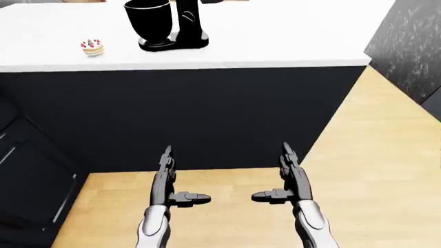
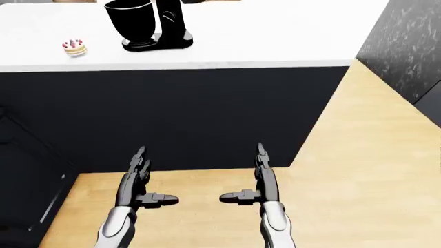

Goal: Place the cake in the stand mixer bowl.

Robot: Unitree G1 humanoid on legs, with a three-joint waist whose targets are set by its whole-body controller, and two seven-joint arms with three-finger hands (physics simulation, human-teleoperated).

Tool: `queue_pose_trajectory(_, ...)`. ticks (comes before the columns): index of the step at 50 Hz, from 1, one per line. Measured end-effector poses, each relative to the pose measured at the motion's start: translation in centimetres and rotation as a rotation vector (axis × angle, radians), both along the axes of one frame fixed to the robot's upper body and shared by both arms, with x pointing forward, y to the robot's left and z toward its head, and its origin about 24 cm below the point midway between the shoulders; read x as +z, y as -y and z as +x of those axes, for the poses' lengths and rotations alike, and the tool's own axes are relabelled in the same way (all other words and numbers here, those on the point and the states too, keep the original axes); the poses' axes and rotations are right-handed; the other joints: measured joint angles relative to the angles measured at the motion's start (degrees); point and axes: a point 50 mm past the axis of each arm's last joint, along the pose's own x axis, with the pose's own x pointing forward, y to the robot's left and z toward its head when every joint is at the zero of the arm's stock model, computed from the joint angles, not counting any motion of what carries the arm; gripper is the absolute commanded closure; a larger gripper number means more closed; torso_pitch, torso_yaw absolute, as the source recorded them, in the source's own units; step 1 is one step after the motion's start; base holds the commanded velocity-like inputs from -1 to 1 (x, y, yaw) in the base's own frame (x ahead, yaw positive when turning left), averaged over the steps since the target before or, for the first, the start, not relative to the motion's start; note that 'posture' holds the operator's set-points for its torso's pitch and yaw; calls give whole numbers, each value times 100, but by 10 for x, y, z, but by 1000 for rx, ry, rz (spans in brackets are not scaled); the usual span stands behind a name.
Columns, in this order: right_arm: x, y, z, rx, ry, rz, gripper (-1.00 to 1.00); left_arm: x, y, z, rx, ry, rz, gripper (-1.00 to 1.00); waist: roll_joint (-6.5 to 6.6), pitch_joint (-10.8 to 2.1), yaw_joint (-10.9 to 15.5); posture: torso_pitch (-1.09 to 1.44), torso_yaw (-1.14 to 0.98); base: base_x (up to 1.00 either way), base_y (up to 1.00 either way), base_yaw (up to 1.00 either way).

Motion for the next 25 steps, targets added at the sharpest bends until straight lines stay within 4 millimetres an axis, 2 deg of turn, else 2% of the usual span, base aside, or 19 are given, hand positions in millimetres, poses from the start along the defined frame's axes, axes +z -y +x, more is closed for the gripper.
queue_pose_trajectory(1,4,0,0,1,17,-2,-100,4,0,1,0,20,1,-100,-19,-58,-3,0,0,0,0,0)
queue_pose_trajectory(3,22,1,6,3,101,-10,-100,19,-1,7,-1,103,7,-100,-19,-342,32,0,0,0,0,0)
queue_pose_trajectory(5,27,0,7,5,128,-11,-100,20,0,8,0,127,6,-100,-56,-238,41,0,0,0,0,0)
queue_pose_trajectory(7,23,0,4,8,109,-15,-100,14,0,4,0,101,3,-100,-55,-307,43,0,0,0,0,0)
queue_pose_trajectory(12,19,1,2,5,73,-28,-100,9,-1,4,5,72,11,-100,-34,-307,45,0,0,0,0,0)
queue_pose_trajectory(15,24,0,2,3,88,-38,-100,13,-2,5,9,87,19,-100,-26,-335,46,0,0,0,0,0)
queue_pose_trajectory(25,60,1,4,-3,195,-88,-100,42,-6,10,21,164,33,-100,-27,-433,46,0,0,0,0,0)
